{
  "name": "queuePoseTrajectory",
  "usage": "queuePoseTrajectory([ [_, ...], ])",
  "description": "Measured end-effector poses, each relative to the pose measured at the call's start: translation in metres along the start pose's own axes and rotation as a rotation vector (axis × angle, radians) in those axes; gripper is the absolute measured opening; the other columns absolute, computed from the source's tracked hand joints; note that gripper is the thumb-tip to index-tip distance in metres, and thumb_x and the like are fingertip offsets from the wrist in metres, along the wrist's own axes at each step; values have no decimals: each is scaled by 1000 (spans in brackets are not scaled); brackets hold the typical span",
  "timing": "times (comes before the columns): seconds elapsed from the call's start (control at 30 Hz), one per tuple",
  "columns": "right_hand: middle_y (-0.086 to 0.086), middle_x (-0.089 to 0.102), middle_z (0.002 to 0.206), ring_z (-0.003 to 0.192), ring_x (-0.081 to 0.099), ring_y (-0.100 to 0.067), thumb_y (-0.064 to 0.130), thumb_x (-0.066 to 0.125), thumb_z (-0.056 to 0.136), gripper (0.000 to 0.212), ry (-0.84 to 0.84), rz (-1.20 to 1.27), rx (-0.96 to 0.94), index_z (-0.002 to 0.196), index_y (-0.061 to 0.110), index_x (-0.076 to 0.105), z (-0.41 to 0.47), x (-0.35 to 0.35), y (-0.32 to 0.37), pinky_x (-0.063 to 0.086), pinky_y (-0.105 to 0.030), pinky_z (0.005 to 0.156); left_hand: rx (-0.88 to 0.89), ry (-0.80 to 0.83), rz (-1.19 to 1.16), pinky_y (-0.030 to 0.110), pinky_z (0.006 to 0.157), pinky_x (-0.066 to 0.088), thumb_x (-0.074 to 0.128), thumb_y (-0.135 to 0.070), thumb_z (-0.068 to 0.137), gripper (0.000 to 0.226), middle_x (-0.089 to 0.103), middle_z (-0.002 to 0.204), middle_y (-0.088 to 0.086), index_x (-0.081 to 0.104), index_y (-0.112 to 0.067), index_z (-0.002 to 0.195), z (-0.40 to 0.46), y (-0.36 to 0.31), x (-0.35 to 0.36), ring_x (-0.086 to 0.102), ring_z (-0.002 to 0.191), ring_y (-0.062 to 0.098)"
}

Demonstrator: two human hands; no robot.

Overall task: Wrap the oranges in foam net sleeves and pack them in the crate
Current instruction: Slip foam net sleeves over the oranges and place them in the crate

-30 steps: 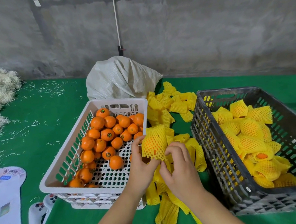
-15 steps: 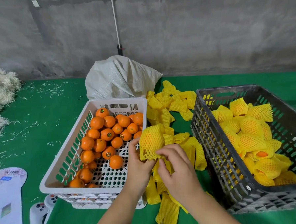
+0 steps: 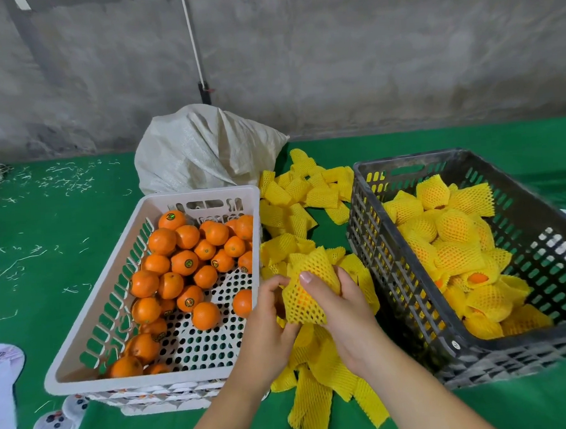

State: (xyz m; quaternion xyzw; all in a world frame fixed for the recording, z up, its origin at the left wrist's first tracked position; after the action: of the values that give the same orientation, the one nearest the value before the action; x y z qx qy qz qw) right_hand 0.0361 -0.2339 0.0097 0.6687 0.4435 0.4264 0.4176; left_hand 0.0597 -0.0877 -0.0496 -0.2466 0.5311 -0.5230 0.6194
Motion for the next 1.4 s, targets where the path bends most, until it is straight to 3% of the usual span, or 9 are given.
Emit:
queuePoseTrajectory([
  [0.2,25,71,114,109,66,-7,55,79,67,39,-200,106,-135,102,64,64,17,-48,38,54,-42,89,-19,30,-66,28,75,53,70,-40,98,45,59,120,-11,48,-44,137,1,-4,2,62,97,20],
  [0.33,11,68,123,112,63,-13,41,74,80,49,-634,168,-322,128,34,65,47,-117,78,50,-37,96,-75,-31,-164,23,70,52,64,-16,103,33,66,105,-2,57,-37,129,4,-5,-1,63,83,16],
  [0.47,2,56,93,72,45,-12,30,62,91,11,-858,25,-423,100,24,60,72,-172,82,39,-38,76,-143,-60,-223,23,64,50,63,-17,103,28,68,100,-5,62,-38,123,7,-5,-1,60,75,15],
  [0.53,-4,61,123,98,60,-21,39,65,94,41,-856,-84,-313,132,26,56,85,-192,77,49,-44,86,-152,-63,-221,22,64,48,62,-23,102,25,67,100,-5,62,-37,123,7,-5,0,59,75,16],
  [0.63,0,21,167,154,18,-29,62,68,86,97,-852,-338,-76,160,33,13,92,-203,70,28,-58,119,-148,-52,-212,21,62,48,62,-18,103,26,67,99,-5,62,-36,122,7,-4,0,58,73,15],
  [0.9,5,32,152,138,32,-23,47,55,92,53,-176,-1207,-727,143,38,44,35,-86,-3,30,-40,109,-152,-157,-279,15,70,50,60,-10,105,22,67,96,-8,65,-26,120,12,-8,-1,60,82,10],
  [1.03,5,12,159,145,20,-29,48,68,88,91,375,-1437,-144,158,40,11,22,-94,-80,33,-50,116,-120,-257,-139,21,72,50,59,-14,107,15,65,97,-16,64,-23,118,2,-9,-8,61,84,5],
  [1.2,-5,6,158,145,16,-33,37,79,80,115,343,-1611,337,159,39,-5,10,-132,-132,36,-50,112,434,288,566,40,80,47,61,-27,99,17,65,110,-4,69,-23,114,-45,4,33,62,96,23],
  [1.4,-7,33,137,122,36,-31,26,69,95,42,248,-1619,237,130,21,48,9,-130,-153,43,-41,100,-137,1013,1000,48,111,40,70,-60,89,88,25,157,12,26,-31,159,-112,77,88,37,137,39],
])
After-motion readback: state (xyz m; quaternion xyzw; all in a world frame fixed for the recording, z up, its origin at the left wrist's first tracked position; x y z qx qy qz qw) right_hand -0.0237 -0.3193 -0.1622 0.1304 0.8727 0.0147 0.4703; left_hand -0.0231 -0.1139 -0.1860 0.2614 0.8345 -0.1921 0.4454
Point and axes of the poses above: each hand's wrist, its own z-axis towards the middle knuckle, its own x-axis out of the palm, y = z × x, the point moved 1 cm from there along z, towards the middle knuckle
